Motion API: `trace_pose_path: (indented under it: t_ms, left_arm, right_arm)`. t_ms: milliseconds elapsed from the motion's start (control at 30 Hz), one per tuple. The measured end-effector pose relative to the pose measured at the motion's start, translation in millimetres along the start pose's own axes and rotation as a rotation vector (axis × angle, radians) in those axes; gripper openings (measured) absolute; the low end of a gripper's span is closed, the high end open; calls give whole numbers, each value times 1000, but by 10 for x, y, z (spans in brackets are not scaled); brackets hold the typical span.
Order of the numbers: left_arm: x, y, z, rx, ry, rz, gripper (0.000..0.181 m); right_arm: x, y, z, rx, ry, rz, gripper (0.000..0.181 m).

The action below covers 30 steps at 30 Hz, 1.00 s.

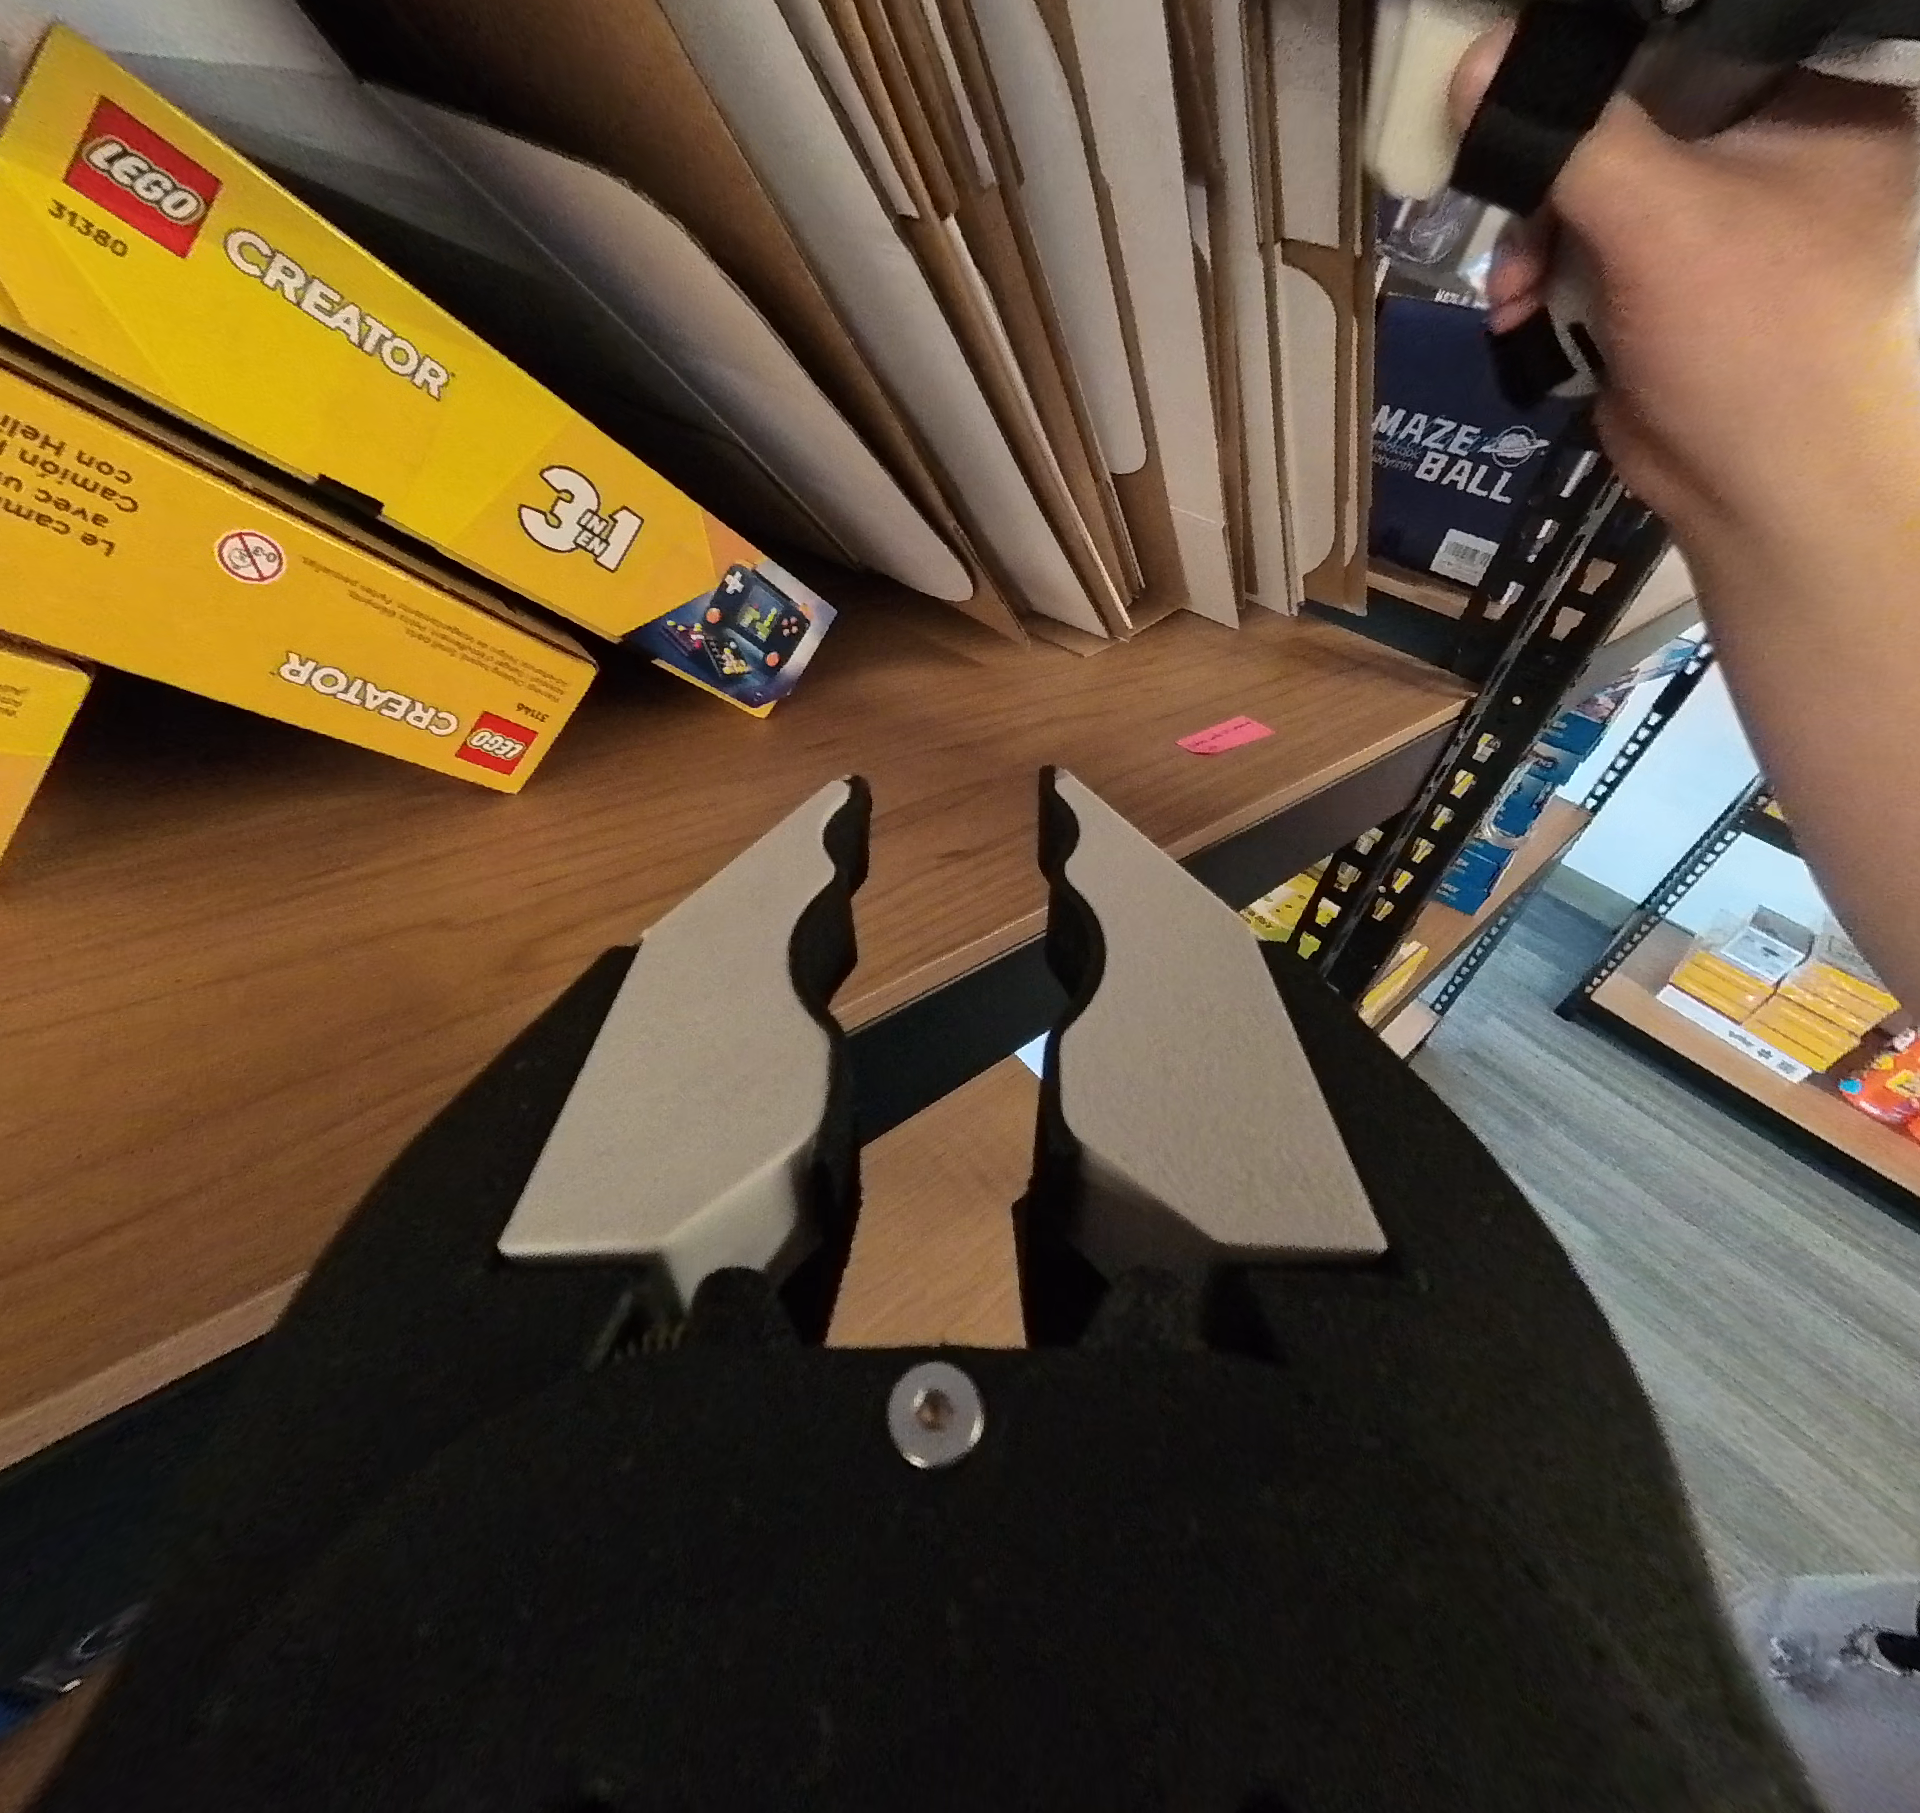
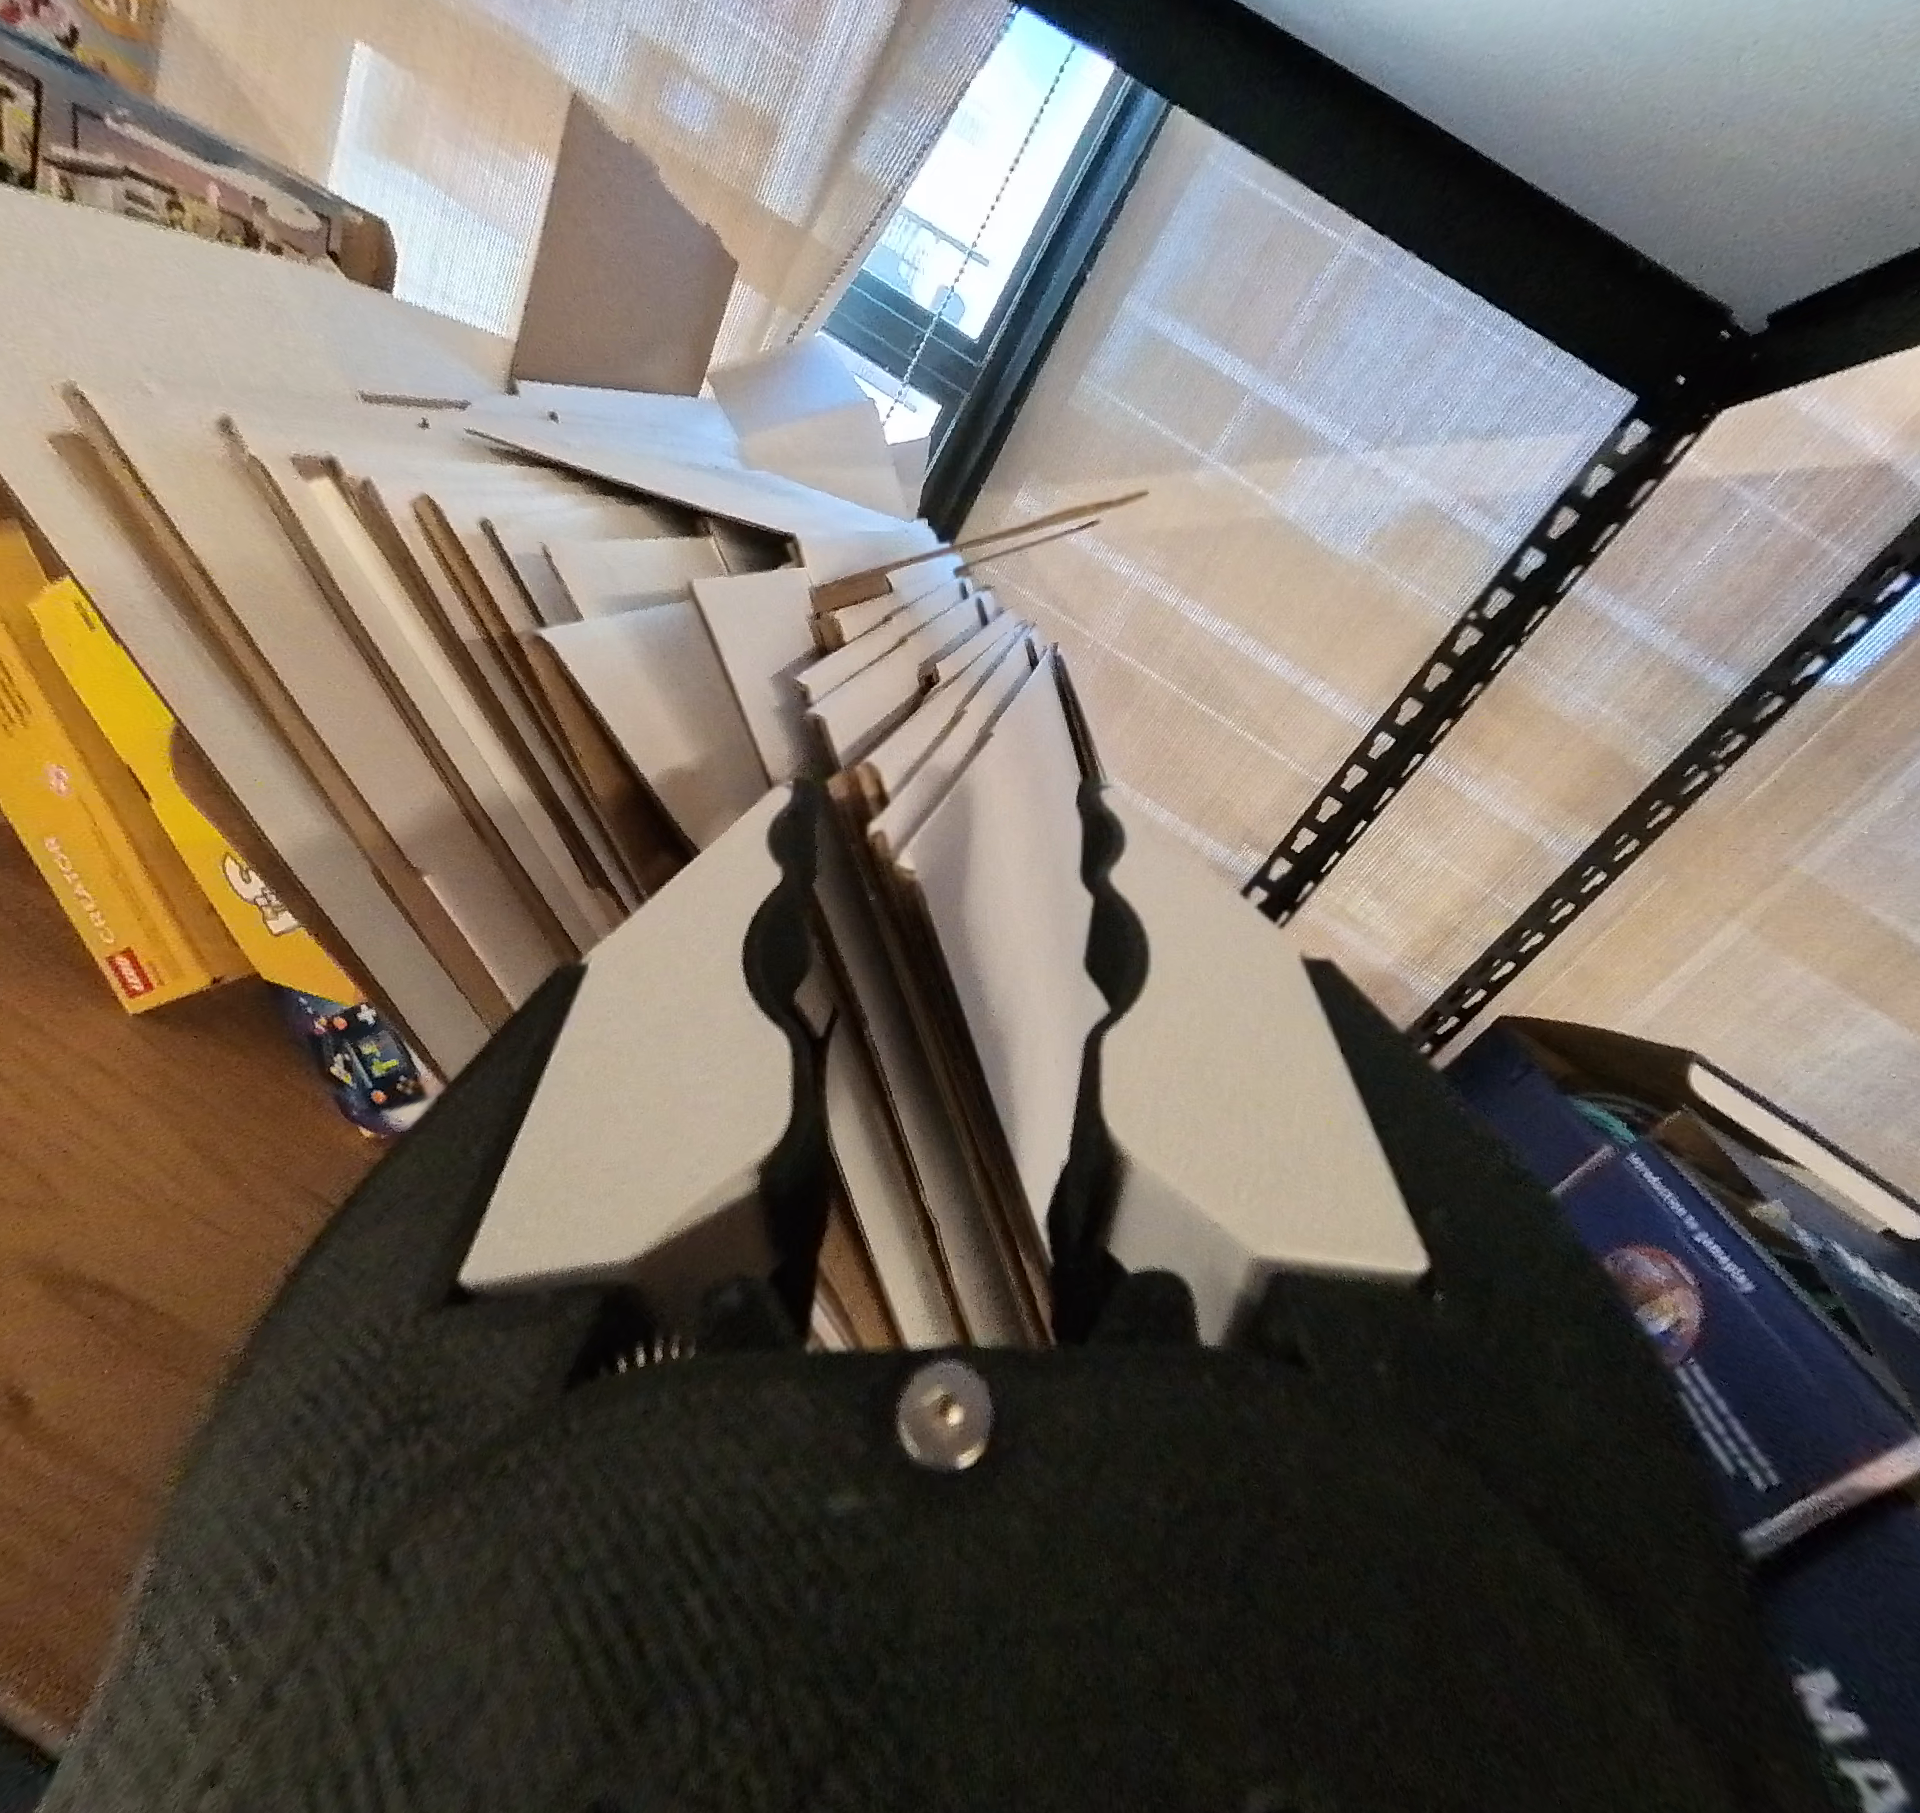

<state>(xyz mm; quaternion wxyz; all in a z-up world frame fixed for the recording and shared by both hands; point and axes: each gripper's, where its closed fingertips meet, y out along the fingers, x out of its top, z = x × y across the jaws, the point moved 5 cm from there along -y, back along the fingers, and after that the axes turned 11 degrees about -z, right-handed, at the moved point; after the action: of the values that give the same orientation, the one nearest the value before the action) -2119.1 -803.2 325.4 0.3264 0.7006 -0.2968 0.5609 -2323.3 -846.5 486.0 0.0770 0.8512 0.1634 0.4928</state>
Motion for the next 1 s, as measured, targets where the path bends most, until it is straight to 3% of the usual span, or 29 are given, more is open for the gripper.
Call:
trace_pose_path:
  t_ms: [467, 633, 867, 1000]
  left_arm:
    - [-25, -1, -3, -4, -7, 1, 30]
    - [-47, 20, -42, -12, -3, 10, 30]
    - [-64, -19, -56, -5, 0, 15, 29]
    - [-69, -37, -69, -7, -6, 20, 29]
  right_arm:
    - [-144, 184, 26, -29, -100, 113, 46]
    - [-132, 176, 64, -9, -90, 103, 25]
    - [-161, 213, 108, 74, -62, 95, 41]
    - [-250, 302, 38, 27, -83, 177, 44]
